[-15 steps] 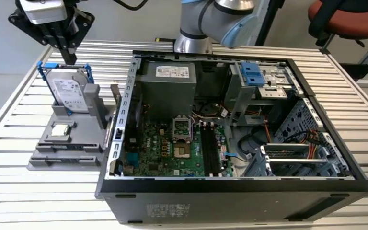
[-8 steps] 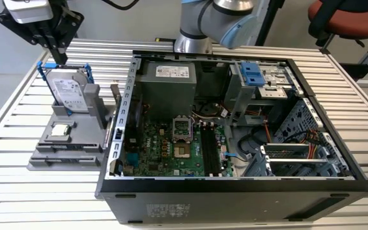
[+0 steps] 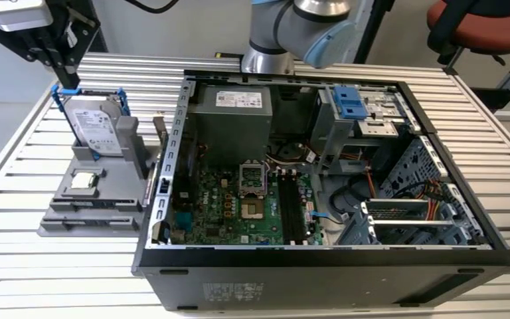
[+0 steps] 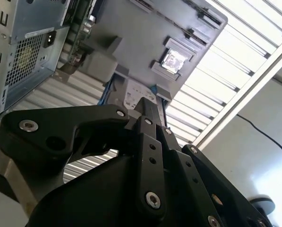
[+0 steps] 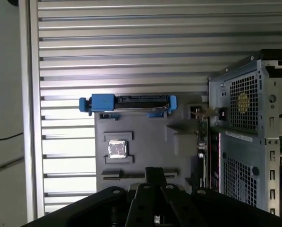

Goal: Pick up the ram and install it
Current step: 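Reach for the ram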

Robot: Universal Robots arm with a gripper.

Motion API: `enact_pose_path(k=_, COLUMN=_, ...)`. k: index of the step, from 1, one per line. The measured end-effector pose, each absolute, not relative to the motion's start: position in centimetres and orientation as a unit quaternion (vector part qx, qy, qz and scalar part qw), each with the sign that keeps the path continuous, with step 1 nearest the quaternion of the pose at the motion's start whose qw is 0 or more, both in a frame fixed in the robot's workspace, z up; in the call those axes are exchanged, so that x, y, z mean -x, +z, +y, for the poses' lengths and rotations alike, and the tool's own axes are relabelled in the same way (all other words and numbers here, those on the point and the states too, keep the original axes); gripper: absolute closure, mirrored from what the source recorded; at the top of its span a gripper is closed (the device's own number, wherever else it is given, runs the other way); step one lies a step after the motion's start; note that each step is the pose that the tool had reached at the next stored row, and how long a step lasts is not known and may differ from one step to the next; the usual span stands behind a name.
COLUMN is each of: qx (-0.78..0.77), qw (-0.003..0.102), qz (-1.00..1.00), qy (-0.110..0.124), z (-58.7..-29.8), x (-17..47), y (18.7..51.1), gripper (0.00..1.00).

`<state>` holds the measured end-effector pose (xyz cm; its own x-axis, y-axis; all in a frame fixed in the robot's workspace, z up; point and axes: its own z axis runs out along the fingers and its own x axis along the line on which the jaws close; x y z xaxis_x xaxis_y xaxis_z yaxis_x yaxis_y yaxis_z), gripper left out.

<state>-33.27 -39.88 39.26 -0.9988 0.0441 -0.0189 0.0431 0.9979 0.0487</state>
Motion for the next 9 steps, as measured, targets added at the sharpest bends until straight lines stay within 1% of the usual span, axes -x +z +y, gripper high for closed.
enact_pose_path(k=9, qx=-0.021, qw=0.010, qz=0.999, qy=0.024, z=-39.96, x=33.51, y=39.26, gripper=1.00)
